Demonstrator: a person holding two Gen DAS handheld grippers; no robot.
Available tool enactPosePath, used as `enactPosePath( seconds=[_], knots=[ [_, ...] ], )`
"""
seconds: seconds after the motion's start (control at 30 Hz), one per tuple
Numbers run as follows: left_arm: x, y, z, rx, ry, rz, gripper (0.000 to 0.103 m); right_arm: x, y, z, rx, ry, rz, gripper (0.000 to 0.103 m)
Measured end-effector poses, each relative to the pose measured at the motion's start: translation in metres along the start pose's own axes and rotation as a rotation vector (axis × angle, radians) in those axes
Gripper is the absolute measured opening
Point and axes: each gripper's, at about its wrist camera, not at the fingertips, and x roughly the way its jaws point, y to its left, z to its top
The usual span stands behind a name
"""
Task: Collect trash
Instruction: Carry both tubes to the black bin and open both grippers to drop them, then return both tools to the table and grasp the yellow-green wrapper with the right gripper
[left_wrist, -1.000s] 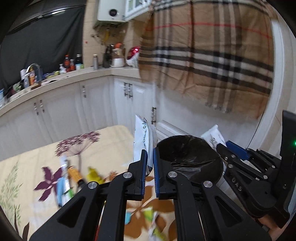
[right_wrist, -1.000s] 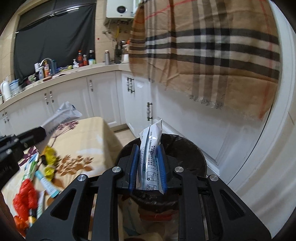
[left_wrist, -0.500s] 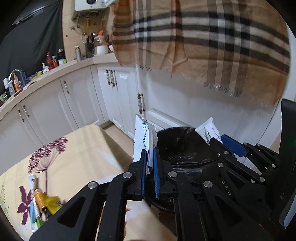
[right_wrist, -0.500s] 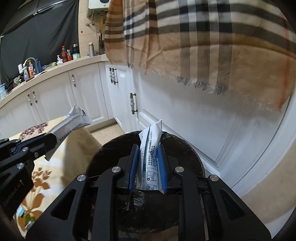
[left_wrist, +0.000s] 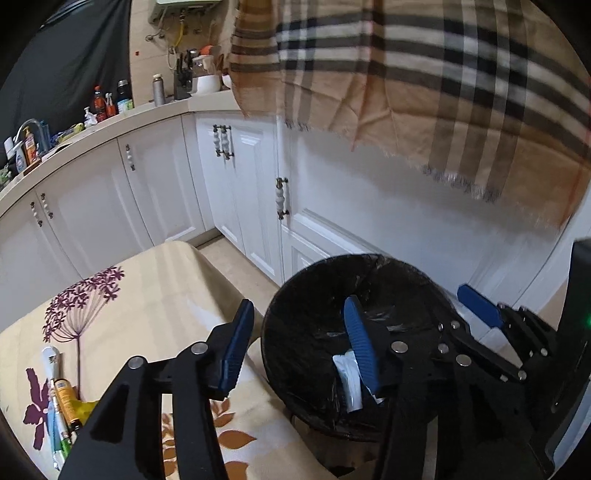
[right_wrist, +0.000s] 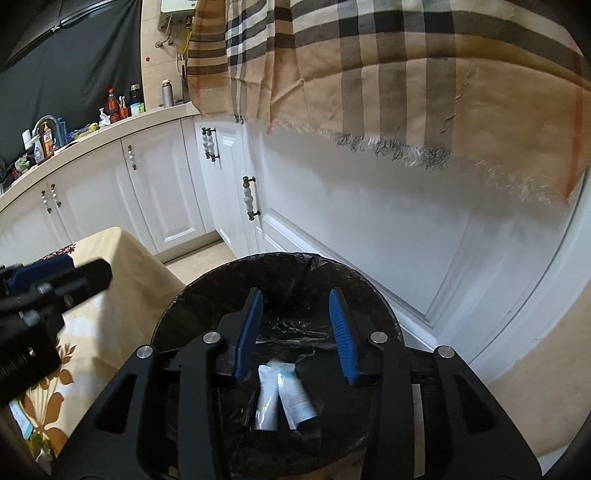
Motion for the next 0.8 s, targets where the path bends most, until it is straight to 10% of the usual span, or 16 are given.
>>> enactPosePath(
  seconds=[0.8],
  knots=[
    [-0.156,0.107,-0.081,-0.156,-0.100,0.194,0.055,-0.153,0.075,-0.052,-0.108,-0.046,0.133,0.043]
  ],
)
